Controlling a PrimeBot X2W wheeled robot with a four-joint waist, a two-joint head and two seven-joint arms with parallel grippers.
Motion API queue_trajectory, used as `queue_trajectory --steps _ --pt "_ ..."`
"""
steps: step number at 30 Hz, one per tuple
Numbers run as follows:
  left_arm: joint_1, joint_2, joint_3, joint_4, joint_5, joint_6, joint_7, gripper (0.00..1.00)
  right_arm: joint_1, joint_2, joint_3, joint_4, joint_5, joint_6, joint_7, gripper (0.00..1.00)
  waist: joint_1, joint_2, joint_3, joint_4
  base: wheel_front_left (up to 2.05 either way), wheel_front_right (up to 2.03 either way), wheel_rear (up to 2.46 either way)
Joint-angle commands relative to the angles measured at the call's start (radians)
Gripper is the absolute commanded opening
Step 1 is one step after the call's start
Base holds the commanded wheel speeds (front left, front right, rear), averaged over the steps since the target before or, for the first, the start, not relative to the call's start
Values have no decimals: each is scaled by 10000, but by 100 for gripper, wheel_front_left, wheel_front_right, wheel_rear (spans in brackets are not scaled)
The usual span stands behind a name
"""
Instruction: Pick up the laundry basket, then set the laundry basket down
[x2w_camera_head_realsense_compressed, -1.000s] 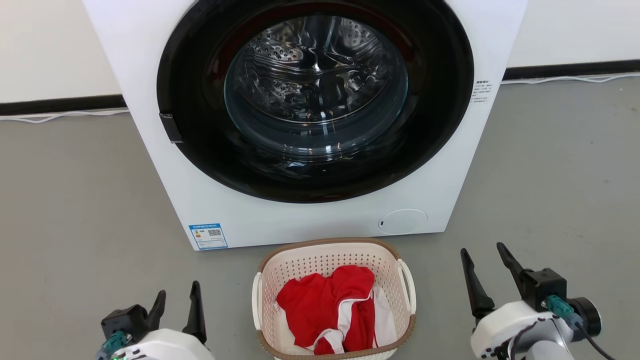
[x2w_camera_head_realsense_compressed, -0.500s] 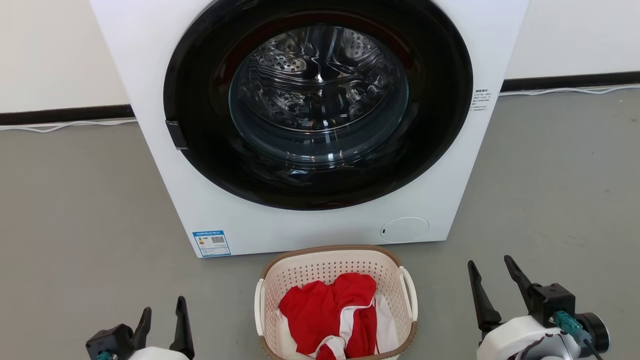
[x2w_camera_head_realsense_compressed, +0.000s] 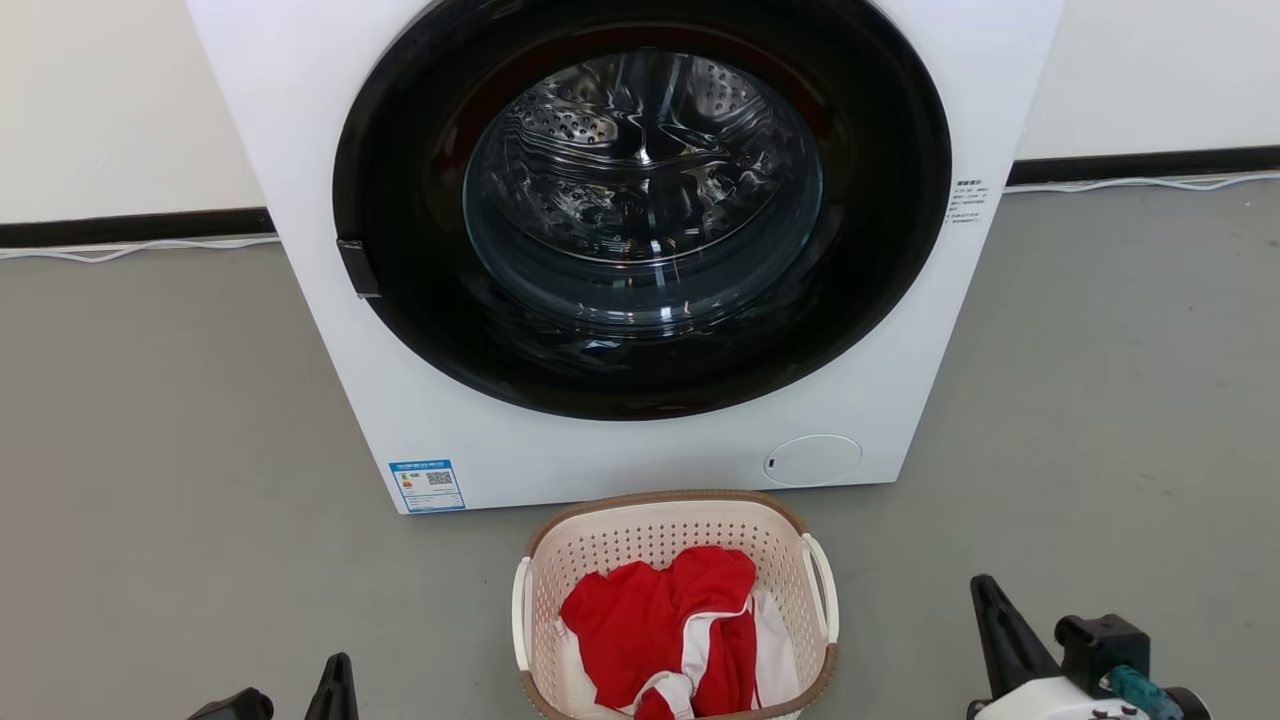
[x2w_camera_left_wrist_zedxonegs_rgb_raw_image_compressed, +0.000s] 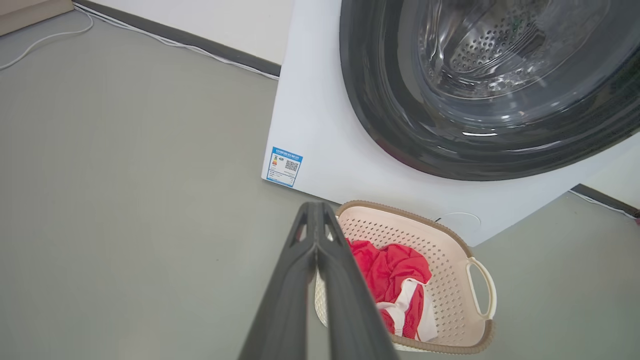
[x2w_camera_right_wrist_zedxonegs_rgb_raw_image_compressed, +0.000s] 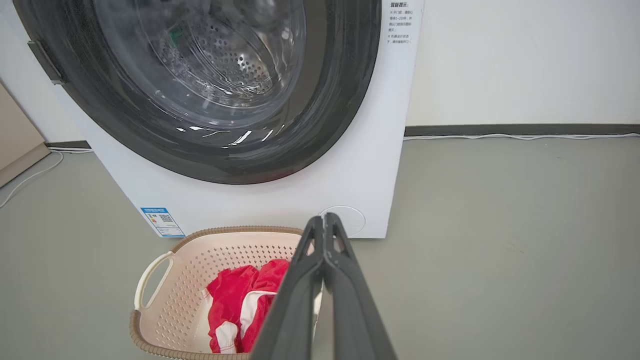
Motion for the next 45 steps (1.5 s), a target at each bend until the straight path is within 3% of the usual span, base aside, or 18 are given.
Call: queue_trajectory --steps 1,8,45 --pt "-310 62 77 -283 -297 -46 115 0 -379 -27 -84 -251 397 3 146 0 17 0 -8 7 0 0 0" --pt "-326 72 65 -470 -1019 -104 292 0 -330 -29 -53 -461 1340 7 301 0 0 0 21 29 0 0 0" --pt "-563 124 160 -1288 -4664 -403 1327 0 -345 -40 -172 -1296 6008 28 1289 0 0 0 106 141 0 0 0"
